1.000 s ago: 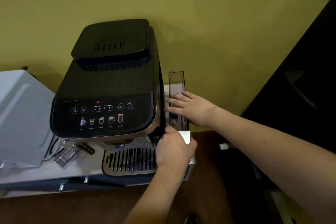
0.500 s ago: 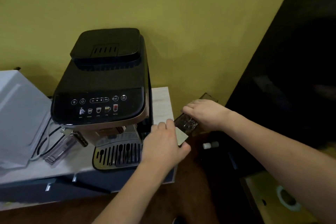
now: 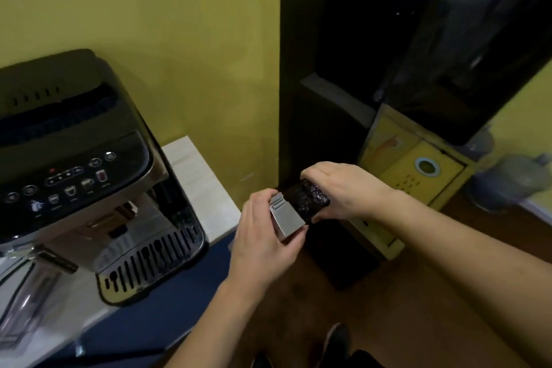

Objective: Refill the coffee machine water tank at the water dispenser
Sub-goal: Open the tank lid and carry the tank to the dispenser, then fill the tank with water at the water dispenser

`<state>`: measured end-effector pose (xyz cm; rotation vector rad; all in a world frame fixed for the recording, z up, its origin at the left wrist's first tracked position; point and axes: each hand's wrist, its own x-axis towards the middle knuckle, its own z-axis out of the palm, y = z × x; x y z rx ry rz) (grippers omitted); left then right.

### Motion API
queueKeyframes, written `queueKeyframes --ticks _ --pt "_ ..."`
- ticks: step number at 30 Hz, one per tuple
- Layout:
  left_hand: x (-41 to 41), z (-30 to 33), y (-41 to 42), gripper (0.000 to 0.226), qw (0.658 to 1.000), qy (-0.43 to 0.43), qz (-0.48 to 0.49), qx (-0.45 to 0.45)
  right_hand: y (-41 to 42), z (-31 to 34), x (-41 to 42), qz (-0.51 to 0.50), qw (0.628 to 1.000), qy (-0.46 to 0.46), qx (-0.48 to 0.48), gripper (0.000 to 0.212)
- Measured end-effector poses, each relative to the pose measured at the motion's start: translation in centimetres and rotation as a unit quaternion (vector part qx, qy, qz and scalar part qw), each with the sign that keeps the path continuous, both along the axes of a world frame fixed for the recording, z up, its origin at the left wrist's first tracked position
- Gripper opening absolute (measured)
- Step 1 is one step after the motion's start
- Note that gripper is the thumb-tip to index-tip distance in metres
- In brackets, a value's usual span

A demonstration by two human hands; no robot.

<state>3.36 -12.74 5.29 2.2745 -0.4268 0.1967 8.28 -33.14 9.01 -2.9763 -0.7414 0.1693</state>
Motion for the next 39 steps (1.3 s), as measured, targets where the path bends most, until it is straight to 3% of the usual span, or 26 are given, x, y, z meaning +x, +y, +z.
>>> queueKeyframes --ticks 9,18,21,30,33,39 --pt "-6.8 0.3 -7.8 0.087 1.0 -0.004 -0.01 -0.011 -9.1 -1.4 -7.0 0.021 0.998 -0.022 0.064 0.076" --pt "-11.0 1.5 -19.3 0.067 1.0 -0.002 -0.004 0.005 -20.7 -2.6 -10.8 0.022 0.983 0.02 0.179 0.074" --pt "-11.0 1.5 -21.8 0.065 1.0 -0.001 -0.005 0.005 -22.9 -2.7 -11.2 0.017 0.983 0.036 0.177 0.075" --pt "-8.8 1.1 -29.6 0.066 0.999 -0.027 0.011 0.035 -28.6 -6.6 -11.8 -0.147 0.954 0.082 0.248 0.1" --pt "-8.6 1.1 -32.2 0.064 0.997 0.001 0.053 0.049 -30.1 -9.4 -12.5 -0.229 0.916 0.123 0.305 0.096" --pt "-7.8 0.0 -39.3 0.066 0.98 -0.038 0.137 0.138 -33.7 -13.5 -11.3 -0.237 0.888 0.197 0.341 0.088"
